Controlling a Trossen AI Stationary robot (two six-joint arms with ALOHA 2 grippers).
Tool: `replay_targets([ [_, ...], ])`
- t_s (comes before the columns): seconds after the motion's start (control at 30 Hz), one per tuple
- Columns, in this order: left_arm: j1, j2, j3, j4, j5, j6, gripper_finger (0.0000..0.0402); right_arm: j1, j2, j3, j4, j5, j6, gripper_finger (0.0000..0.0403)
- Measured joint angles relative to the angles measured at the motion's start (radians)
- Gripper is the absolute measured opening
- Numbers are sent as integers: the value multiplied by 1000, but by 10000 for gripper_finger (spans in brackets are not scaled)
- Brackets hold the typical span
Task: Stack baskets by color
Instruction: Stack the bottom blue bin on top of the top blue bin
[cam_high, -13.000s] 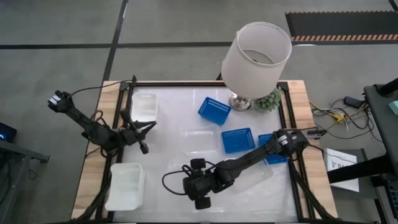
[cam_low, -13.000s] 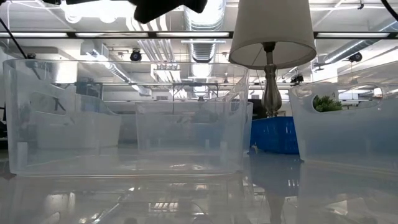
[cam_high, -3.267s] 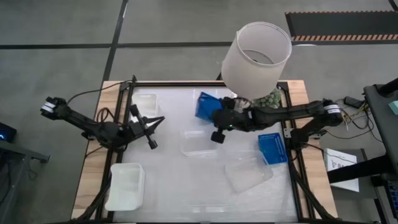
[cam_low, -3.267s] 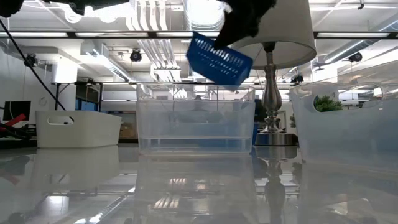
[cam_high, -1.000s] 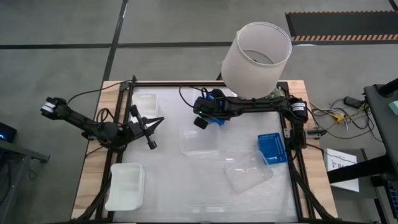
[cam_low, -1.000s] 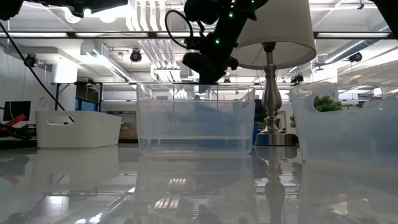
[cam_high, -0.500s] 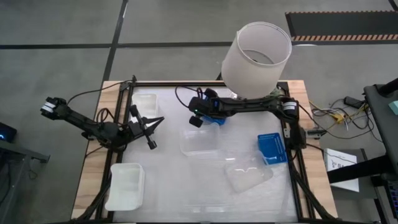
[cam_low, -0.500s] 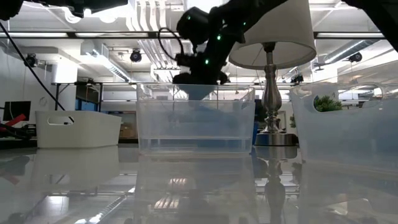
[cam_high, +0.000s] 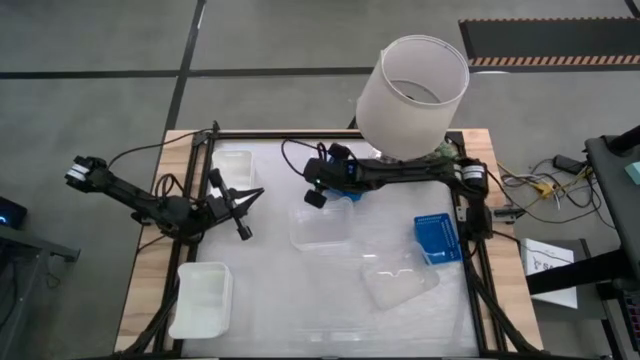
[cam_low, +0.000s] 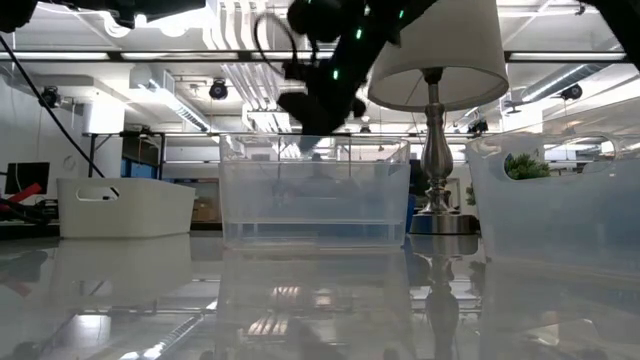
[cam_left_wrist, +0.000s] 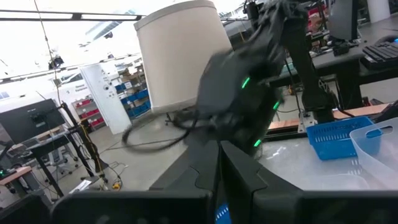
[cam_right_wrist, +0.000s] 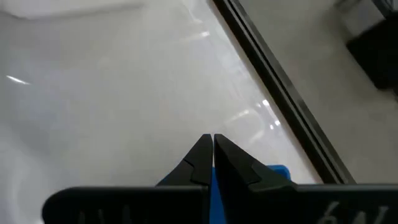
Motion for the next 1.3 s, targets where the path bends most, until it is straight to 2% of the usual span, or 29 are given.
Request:
replay_targets([
  [0.4, 0, 12, 0, -1, 0, 0, 0, 218, -136, 1, -166, 7, 106, 9],
  [0.9, 1, 23, 0, 0, 0, 0, 0, 455, -148, -15, -364, -18, 194, 9],
  [1.1, 1, 38, 0, 1, 0, 0, 0, 523, -148, -66, -336, 110, 226, 9],
  [1.3, 1, 49, 0, 2, 0, 0, 0, 553, -159, -154, -319, 139, 300, 9],
])
